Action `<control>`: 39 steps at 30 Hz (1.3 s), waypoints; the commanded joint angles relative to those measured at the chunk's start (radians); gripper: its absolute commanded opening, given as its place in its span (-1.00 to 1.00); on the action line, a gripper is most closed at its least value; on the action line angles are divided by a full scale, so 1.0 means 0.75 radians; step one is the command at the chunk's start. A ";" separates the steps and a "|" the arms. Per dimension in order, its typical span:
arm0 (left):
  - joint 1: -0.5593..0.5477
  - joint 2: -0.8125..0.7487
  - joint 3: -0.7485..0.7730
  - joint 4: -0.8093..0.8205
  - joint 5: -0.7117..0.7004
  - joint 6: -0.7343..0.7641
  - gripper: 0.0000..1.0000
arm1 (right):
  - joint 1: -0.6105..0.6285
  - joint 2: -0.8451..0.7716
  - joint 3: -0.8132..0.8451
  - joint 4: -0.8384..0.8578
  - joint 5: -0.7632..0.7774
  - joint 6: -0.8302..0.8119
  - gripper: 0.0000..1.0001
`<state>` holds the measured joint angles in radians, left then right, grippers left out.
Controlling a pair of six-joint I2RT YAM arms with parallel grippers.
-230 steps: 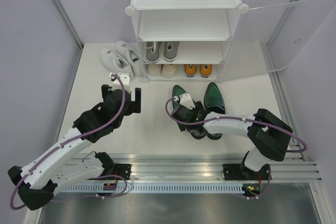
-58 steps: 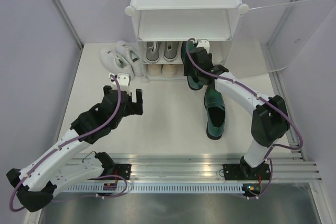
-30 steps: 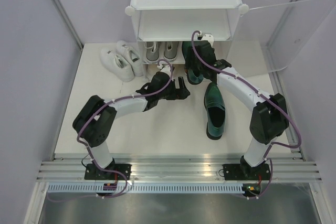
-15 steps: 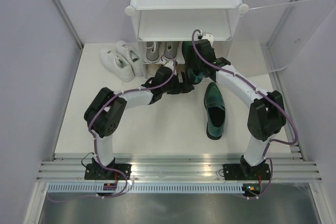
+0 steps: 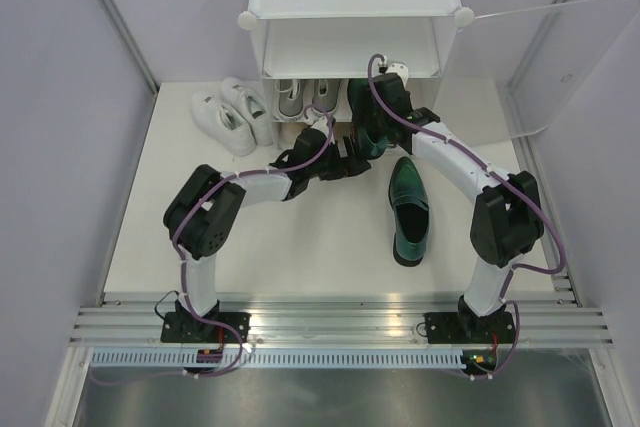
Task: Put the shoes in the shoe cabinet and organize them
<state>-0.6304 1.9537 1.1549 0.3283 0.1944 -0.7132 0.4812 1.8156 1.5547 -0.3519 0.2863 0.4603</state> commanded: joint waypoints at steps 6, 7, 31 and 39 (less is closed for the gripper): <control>0.010 -0.042 -0.024 0.121 0.013 -0.049 0.96 | 0.001 -0.011 0.118 0.085 -0.005 0.033 0.83; 0.010 -0.048 -0.026 0.121 0.009 -0.047 0.96 | 0.001 -0.009 0.120 0.079 0.001 0.035 0.89; 0.012 -0.095 -0.014 0.084 -0.010 -0.031 0.96 | -0.001 -0.151 0.038 0.070 -0.028 0.018 0.95; 0.012 -0.110 -0.008 0.055 -0.008 -0.025 0.96 | 0.001 -0.246 -0.044 0.070 -0.050 0.016 0.94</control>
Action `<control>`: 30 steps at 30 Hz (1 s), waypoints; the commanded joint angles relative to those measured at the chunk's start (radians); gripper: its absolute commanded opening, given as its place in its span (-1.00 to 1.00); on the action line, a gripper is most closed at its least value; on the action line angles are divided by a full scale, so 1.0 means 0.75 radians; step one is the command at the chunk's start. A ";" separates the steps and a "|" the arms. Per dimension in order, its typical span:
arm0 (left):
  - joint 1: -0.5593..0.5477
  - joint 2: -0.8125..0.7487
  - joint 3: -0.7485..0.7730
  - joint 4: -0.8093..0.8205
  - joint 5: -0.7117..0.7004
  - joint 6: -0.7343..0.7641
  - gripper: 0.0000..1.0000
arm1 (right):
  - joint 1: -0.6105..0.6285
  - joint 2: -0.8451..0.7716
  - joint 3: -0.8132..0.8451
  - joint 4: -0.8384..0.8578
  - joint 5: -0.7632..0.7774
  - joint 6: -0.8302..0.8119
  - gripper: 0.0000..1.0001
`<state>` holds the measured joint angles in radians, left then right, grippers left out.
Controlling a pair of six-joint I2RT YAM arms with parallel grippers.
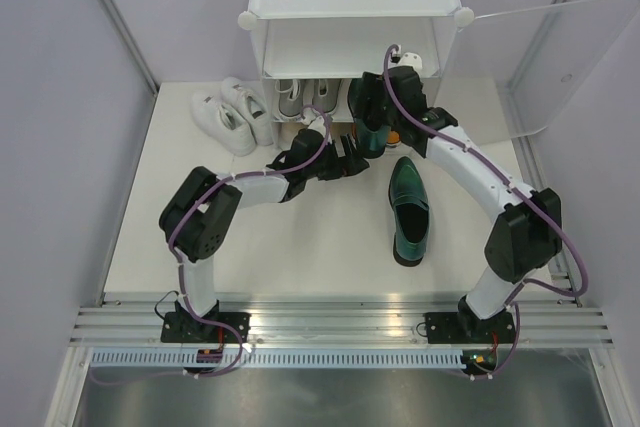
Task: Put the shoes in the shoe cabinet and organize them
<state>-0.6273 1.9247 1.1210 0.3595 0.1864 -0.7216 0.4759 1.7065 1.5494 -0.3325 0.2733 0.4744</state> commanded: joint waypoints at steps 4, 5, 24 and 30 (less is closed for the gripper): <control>0.008 -0.089 0.045 -0.017 0.011 -0.012 0.96 | 0.006 -0.205 -0.114 0.061 -0.023 -0.007 0.95; 0.008 -0.100 0.045 -0.027 0.011 -0.009 0.96 | 0.008 -0.248 -0.147 0.065 -0.027 -0.005 0.95; 0.014 -0.437 -0.102 -0.412 -0.146 0.056 0.99 | 0.018 -0.631 -0.707 0.359 -0.129 -0.109 0.92; 0.014 -0.737 -0.198 -0.575 -0.277 0.023 0.99 | 0.042 -0.649 -0.847 0.517 -0.131 -0.156 0.92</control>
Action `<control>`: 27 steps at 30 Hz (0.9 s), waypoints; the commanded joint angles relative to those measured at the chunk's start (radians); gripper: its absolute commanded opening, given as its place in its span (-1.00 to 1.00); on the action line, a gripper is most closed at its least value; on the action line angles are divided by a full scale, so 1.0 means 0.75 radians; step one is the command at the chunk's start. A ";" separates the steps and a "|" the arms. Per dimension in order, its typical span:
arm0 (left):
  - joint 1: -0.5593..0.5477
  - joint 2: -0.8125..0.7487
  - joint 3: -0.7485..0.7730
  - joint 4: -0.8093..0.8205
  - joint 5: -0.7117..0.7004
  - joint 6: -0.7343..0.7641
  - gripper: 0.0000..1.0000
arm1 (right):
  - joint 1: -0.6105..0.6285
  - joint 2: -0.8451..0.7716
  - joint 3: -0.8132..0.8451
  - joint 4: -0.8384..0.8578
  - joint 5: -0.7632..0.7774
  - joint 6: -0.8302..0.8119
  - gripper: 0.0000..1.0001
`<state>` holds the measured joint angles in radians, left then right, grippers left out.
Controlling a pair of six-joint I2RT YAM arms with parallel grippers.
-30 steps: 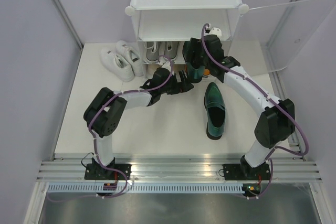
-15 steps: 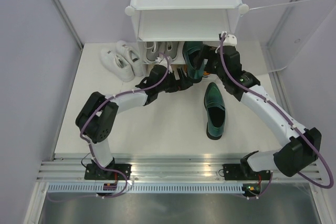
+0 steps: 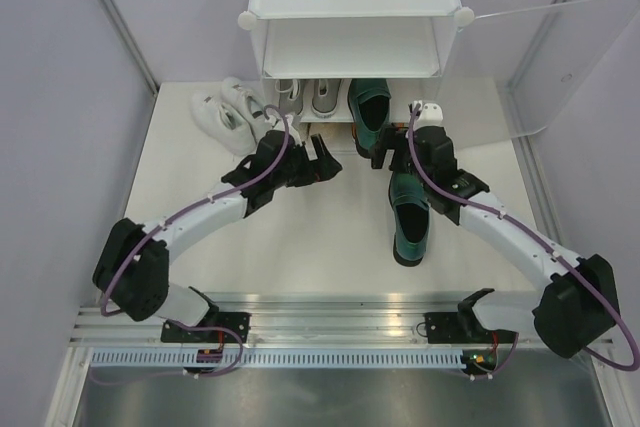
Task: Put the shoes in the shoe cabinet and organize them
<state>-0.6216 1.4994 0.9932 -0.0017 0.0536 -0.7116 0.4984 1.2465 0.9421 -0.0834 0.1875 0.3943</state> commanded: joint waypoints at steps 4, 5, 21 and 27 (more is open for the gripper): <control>0.007 -0.342 -0.011 -0.229 -0.104 0.037 0.99 | 0.043 0.009 -0.074 0.266 -0.001 -0.098 0.92; 0.007 -0.373 -0.003 -0.253 -0.098 0.047 0.99 | 0.053 0.037 -0.076 0.279 0.014 -0.104 0.92; 0.007 -0.923 0.036 -0.752 -0.639 0.646 0.99 | 0.066 0.357 0.081 0.377 0.192 -0.123 0.92; 0.009 -0.962 -0.081 -0.707 -0.644 0.675 0.99 | 0.066 0.414 0.141 0.395 0.227 -0.121 0.77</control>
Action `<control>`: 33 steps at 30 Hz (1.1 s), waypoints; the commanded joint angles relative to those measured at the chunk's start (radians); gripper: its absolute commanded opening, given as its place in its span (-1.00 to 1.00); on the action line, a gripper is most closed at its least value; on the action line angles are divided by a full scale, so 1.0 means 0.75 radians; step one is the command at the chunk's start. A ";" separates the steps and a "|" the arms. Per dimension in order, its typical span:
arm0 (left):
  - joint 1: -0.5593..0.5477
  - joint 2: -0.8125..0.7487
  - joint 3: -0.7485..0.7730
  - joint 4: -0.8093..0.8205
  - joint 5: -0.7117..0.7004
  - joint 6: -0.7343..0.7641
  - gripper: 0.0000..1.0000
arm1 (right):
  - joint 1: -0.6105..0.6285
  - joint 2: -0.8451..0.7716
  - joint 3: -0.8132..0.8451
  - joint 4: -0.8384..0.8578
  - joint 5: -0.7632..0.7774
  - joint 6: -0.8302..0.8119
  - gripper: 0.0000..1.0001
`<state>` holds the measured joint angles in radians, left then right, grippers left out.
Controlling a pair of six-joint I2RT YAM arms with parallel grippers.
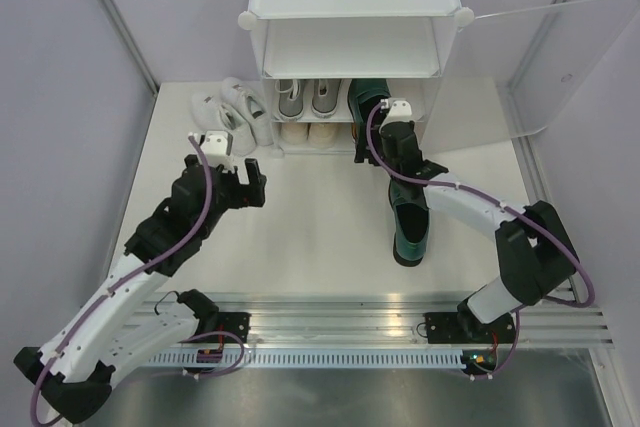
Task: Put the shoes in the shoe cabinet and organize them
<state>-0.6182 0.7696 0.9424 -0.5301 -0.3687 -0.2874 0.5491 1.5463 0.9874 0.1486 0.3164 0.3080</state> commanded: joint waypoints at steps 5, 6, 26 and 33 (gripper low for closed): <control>0.002 -0.008 -0.023 -0.001 -0.050 0.103 0.99 | -0.002 0.051 0.135 0.051 0.069 0.007 0.35; 0.002 -0.012 -0.025 -0.001 -0.050 0.103 0.99 | -0.002 0.055 0.152 0.045 0.081 0.007 0.24; 0.002 -0.032 -0.033 -0.003 -0.032 0.105 0.99 | -0.020 0.118 0.473 -0.114 0.200 -0.051 -0.99; 0.002 -0.036 -0.031 -0.003 -0.016 0.105 0.99 | -0.029 0.200 0.534 -0.098 0.255 -0.069 -0.99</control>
<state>-0.6182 0.7578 0.9150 -0.5514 -0.3897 -0.2428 0.5396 1.6829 1.3239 -0.0147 0.4370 0.2810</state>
